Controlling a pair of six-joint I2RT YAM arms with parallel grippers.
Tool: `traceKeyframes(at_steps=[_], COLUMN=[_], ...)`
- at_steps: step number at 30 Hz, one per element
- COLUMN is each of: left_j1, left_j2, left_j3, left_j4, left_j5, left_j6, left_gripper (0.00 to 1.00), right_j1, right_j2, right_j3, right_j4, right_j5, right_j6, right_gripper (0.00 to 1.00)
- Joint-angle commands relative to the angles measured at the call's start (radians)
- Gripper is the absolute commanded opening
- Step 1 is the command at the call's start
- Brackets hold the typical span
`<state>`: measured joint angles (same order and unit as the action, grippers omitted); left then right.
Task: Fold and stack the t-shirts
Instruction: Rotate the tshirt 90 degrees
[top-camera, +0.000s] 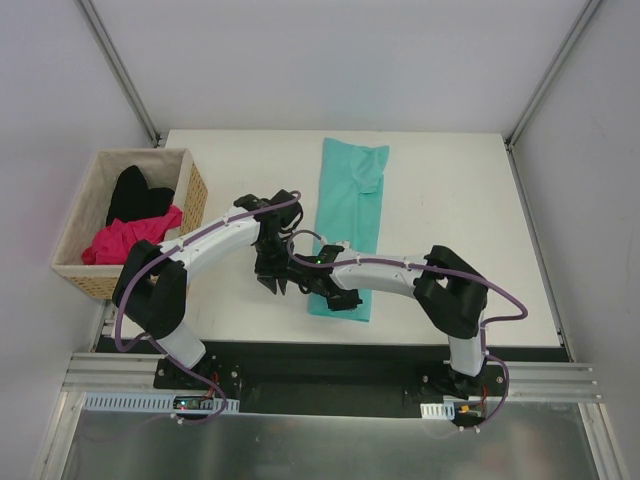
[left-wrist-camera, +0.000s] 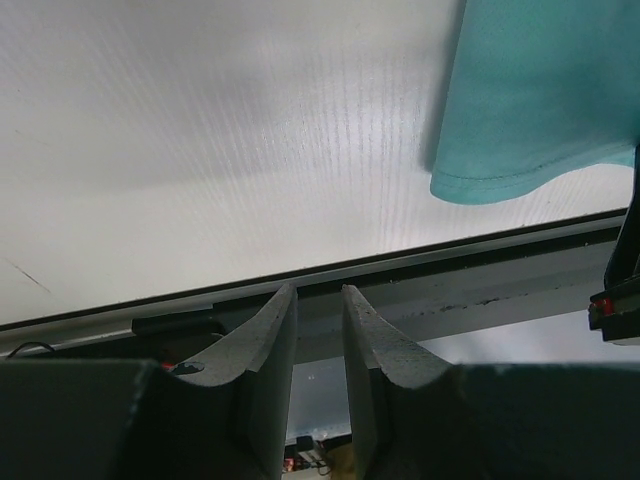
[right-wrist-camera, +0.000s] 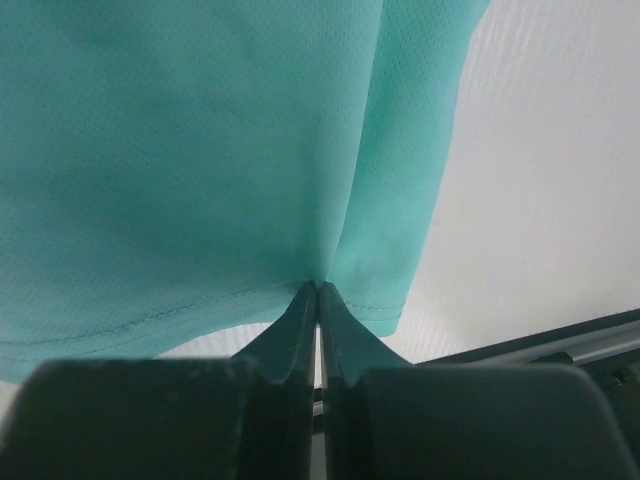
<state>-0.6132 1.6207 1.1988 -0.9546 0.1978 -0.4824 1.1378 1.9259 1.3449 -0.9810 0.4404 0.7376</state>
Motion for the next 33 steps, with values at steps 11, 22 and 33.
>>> traceKeyframes(at_steps=[11,22,33], left_j1=[0.007,0.007,0.007], left_j2=[0.031,0.084,0.096], left_j3=[0.1,0.15,0.142], left_j4=[-0.046,-0.049,-0.059], left_j5=[-0.006,0.011,0.005], left_j6=[0.021,0.033,0.038], left_gripper=[0.24,0.24,0.24], right_j1=[0.002,0.004,0.002], right_j2=[-0.107,-0.166,-0.137], right_j3=[0.034,0.003,-0.032], right_j4=[-0.148,-0.216,-0.226], right_j5=[0.078,0.086,0.049], right_j6=[0.071,0.126,0.164], right_gripper=[0.01,0.01,0.01])
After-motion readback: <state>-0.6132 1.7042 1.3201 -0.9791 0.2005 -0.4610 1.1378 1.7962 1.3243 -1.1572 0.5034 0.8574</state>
